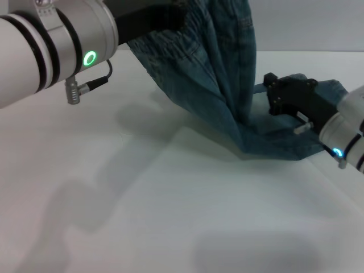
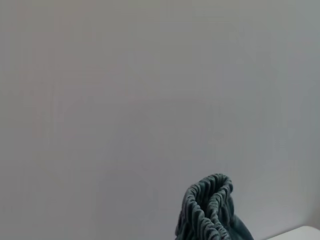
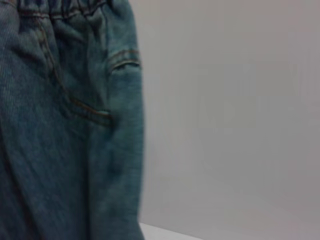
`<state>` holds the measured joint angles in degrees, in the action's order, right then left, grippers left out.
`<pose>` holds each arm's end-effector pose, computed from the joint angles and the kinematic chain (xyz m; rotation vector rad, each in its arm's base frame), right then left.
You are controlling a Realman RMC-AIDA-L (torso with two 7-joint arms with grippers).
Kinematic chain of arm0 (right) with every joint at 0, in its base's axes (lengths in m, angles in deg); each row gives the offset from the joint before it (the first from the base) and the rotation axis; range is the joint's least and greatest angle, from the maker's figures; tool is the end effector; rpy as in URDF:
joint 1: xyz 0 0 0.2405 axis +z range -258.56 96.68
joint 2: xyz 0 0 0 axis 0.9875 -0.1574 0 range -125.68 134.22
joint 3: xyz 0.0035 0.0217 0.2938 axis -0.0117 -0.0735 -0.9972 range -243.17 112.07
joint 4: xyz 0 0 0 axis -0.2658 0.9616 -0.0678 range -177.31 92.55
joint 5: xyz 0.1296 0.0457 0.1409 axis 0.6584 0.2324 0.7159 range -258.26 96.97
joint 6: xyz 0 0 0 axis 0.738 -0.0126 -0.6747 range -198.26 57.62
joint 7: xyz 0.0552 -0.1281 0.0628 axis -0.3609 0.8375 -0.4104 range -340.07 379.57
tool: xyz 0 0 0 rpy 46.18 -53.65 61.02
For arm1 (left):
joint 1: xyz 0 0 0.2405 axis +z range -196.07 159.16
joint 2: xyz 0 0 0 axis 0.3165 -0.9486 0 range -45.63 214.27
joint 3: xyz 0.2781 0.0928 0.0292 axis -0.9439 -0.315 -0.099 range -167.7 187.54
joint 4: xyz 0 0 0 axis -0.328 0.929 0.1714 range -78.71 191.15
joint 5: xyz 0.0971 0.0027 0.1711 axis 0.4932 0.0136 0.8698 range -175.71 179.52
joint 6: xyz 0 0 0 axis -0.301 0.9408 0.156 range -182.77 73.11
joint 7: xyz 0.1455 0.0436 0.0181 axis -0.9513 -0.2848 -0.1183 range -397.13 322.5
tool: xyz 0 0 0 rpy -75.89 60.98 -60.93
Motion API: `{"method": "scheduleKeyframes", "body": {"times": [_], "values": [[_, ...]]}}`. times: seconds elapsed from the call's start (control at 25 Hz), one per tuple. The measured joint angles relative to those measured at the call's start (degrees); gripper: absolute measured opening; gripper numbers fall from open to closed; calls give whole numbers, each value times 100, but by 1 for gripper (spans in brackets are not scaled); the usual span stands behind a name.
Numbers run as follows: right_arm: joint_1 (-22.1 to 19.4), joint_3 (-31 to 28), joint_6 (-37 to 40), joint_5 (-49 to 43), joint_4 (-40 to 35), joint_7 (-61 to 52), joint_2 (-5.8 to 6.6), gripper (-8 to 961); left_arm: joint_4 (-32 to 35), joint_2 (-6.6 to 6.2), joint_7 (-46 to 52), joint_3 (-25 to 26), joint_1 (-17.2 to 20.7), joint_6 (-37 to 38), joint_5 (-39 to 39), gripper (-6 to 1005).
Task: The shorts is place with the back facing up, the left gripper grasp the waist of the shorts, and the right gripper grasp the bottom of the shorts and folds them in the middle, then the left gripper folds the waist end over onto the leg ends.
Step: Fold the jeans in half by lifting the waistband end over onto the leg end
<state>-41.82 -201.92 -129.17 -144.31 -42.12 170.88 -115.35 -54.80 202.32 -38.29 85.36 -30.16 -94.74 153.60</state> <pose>0.2906 0.3986 -0.0745 -2.0666 0.5606 0.6915 -0.1075 0.3308 0.0054 -2.1457 -0.7189 -0.6152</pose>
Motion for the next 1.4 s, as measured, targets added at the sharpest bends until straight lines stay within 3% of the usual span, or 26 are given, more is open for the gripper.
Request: {"method": "scheduleKeyframes", "body": {"times": [0.52,1.0,1.16,1.4], "values": [[507,1202,224,-50,-352,-1385,-28,-1,222,4,18,-96,-528,-83,1,76],[904,1749,204,-192,-299,-1817,-26,-1,342,3,1,-95,-569,-18,-78,76],[732,1737,215,-177,-129,-1762,-25,-1,425,-3,-8,-104,-561,70,-133,75],[70,1407,165,229,162,-891,-25,-2,606,-6,-17,-115,-553,246,-149,72]]}}
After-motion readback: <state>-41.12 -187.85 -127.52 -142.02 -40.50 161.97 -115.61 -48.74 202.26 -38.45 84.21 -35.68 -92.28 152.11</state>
